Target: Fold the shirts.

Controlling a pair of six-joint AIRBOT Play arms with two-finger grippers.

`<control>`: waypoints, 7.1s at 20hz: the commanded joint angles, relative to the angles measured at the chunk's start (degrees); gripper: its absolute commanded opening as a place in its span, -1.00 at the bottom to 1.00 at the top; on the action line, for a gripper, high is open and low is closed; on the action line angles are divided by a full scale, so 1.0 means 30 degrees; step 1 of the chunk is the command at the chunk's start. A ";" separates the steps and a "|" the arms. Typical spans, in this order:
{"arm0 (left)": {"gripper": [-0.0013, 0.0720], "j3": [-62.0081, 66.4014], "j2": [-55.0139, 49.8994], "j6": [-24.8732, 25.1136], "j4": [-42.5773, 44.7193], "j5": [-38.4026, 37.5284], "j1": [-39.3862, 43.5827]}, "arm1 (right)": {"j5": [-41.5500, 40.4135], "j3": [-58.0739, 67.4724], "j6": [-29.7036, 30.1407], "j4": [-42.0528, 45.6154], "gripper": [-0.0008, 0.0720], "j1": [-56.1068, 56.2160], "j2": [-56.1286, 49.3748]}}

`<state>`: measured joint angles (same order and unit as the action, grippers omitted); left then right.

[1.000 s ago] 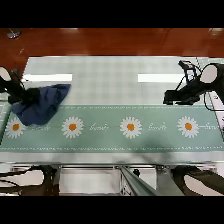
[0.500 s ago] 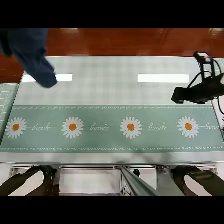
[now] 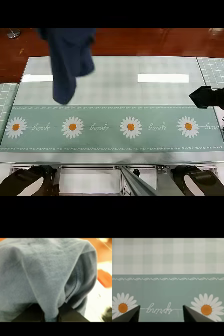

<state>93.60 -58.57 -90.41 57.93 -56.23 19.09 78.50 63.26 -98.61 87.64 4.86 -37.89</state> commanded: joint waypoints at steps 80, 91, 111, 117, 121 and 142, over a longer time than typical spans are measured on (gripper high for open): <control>-0.88 -0.9719 -0.3803 0.9668 -1.3187 -0.1603 -0.7322 | -0.4371 0.7060 0.3126 -1.2218 -0.92 -0.0182 -1.2976; -0.88 0.6688 -0.0291 0.3920 -0.2812 -0.4823 -0.9814 | 0.1341 1.9737 0.3351 -0.4605 -0.92 -0.1268 -0.5763; -0.88 -0.5020 0.5450 0.1224 0.7563 -0.3949 -0.7067 | 0.2579 0.7424 0.1872 0.1581 -0.92 -0.1268 -0.0743; -0.88 -0.6994 -0.1530 0.0809 0.4524 0.0619 -0.7074 | -0.2397 0.6521 0.1938 -0.0772 -0.92 -0.3300 -0.8247; -0.88 -0.6375 -0.5282 -0.0197 0.3942 0.3526 -0.6907 | -0.5501 0.8393 0.3249 -0.6229 -0.92 -0.4393 -1.3369; 0.95 -1.5905 -0.3279 0.4131 0.0452 -0.4991 -1.3719 | -0.3271 0.0248 0.4167 -0.6543 0.72 -0.9785 -1.1154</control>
<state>59.70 -75.13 -83.37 67.53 -71.18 -17.56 74.91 79.20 -86.80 69.23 -21.76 -80.75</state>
